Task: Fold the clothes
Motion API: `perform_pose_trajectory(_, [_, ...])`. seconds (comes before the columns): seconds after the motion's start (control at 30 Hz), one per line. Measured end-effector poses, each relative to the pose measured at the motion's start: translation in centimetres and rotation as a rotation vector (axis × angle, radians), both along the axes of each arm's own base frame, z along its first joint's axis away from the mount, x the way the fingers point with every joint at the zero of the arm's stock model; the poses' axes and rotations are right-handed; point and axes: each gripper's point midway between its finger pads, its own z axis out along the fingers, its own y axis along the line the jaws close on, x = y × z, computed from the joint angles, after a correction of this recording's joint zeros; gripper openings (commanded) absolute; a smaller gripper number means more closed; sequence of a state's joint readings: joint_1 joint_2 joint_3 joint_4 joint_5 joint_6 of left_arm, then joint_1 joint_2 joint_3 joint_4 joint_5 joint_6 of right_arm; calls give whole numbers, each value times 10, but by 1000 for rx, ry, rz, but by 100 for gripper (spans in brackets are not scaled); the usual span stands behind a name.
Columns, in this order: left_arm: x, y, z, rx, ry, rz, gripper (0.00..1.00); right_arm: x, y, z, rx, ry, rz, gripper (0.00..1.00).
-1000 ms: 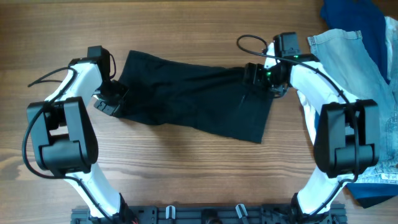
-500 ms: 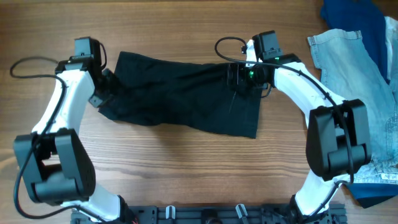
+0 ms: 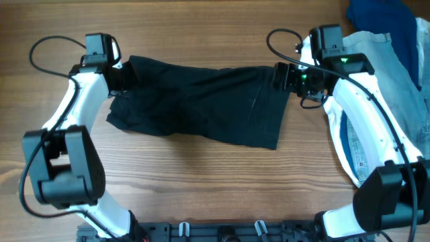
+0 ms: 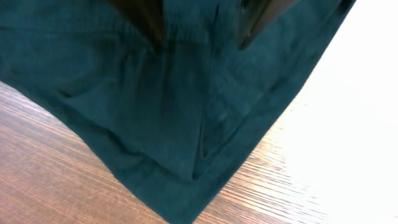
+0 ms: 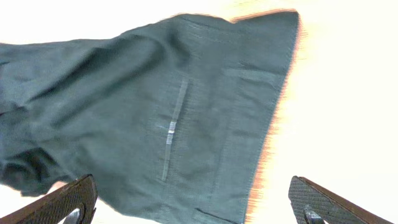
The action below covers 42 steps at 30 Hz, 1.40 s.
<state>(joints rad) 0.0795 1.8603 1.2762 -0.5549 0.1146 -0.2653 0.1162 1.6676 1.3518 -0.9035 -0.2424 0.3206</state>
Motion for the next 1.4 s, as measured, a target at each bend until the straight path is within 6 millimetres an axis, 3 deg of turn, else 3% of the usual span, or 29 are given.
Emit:
perform_pose_trajectory(0.1, [0, -2, -15, -4, 24, -26, 4, -3, -9, -18, 19, 20, -29, 99])
perform_pose_trajectory(0.4, [2, -3, -29, -6, 39, -40, 4, -4, -3, -48, 134, 32, -4, 97])
perform_pose_trajectory(0.67, [-2, -3, -47, -10, 82, -40, 4, -9, 4, -94, 186, 119, -37, 96])
perform_pose_trajectory(0.93, [-2, -3, -47, -10, 82, -40, 4, -4, 8, -116, 197, 144, -42, 96])
perform_pose_trajectory(1.07, [-2, -3, -47, -10, 82, -40, 4, 5, 17, -116, 218, 123, -28, 92])
perform_pose_trajectory(1.1, [-2, -3, -47, -10, 83, -40, 4, 7, 21, -116, 224, 120, -23, 87])
perform_pose_trajectory(1.17, [-2, -3, -47, -10, 83, -40, 4, 12, 29, -118, 244, 117, -12, 68])
perform_pose_trajectory(1.23, [-2, -3, -47, -10, 84, -40, 4, 13, 37, -120, 265, 116, 11, 27])
perform_pose_trajectory(1.27, [-2, -3, -47, -10, 85, -40, 4, 13, 40, -124, 274, 128, 11, 12])
perform_pose_trajectory(1.3, [-3, -3, -47, -10, 87, -40, 4, 11, 43, -128, 282, 141, 15, 4])
perform_pose_trajectory(1.4, [-3, -3, -47, -11, 90, -40, 4, 5, 48, -136, 305, 176, 13, 4])
